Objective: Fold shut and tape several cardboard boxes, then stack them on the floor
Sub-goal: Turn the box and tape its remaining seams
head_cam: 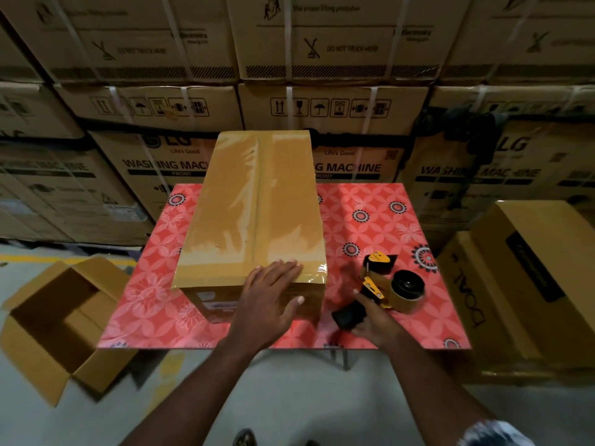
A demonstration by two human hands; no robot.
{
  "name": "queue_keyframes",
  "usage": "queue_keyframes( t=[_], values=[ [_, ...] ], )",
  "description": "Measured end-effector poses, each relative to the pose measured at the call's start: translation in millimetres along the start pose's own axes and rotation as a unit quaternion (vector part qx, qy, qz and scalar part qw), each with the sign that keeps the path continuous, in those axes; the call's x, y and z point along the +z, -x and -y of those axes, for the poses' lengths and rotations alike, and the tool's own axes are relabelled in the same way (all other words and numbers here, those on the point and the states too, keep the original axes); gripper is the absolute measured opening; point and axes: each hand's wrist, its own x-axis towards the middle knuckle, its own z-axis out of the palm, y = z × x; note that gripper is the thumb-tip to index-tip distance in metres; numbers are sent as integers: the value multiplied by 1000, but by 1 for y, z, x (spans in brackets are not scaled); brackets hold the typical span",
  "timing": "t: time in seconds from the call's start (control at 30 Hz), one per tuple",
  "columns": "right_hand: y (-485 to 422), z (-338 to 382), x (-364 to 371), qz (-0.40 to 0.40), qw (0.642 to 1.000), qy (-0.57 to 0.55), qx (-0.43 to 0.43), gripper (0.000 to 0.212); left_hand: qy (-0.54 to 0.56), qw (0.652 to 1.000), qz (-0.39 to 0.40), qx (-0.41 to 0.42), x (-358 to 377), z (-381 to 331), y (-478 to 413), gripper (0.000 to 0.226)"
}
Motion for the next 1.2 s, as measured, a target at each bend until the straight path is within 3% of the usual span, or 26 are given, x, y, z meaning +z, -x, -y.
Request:
queue_keyframes(
  t=[0.07, 0.13, 0.2, 0.23, 0.3, 0.37, 0.5, 0.7, 0.77, 0.83, 0.93, 1.0, 1.1, 1.2],
  values=[
    [11, 2, 10, -22, 984, 174, -12, 55, 4, 1000, -6, -1, 1, -1, 0, 58],
    [22, 1, 24, -86, 943, 308, -88, 79, 13, 1000, -12, -7, 2, -1, -1, 57],
    [36, 0, 39, -133, 893, 392, -173, 76, 22, 1000, -15, -12, 3, -2, -1, 55],
    [40, 0, 47, -131, 893, 366, -225, 72, 25, 999, -16, -14, 3, -3, -1, 54],
    [51, 0, 65, -45, 932, 188, -307, 73, 32, 999, -18, -17, 4, -4, -1, 53],
    [45, -6, 76, 23, 932, 87, -350, 81, 40, 999, -22, -19, 3, -5, 0, 53],
    [38, -14, 86, 12, 922, 79, -379, 95, 49, 998, -23, -24, 2, -7, -1, 53],
    [33, -19, 82, -18, 881, 158, -445, 90, 48, 998, -18, -31, 1, -8, -1, 53],
    [32, -16, 77, -22, 855, 212, -473, 79, 44, 998, -13, -34, 1, -7, -2, 53],
    [29, -14, 71, -23, 823, 277, -495, 52, 39, 999, -9, -35, 3, -5, -2, 54],
    [28, -12, 66, -36, 780, 333, -528, 55, 37, 999, -2, -37, 2, -6, -1, 55],
    [33, -13, 63, 12, 787, 345, -511, 70, 32, 999, 1, -38, 1, -6, -1, 56],
    [53, -4, 52, 43, 839, 255, -480, 78, 38, 998, -5, -40, -4, -10, -3, 52],
    [80, 24, 53, 22, 837, 186, -514, 43, 54, 996, -35, -62, -16, -17, -18, 44]
  ],
)
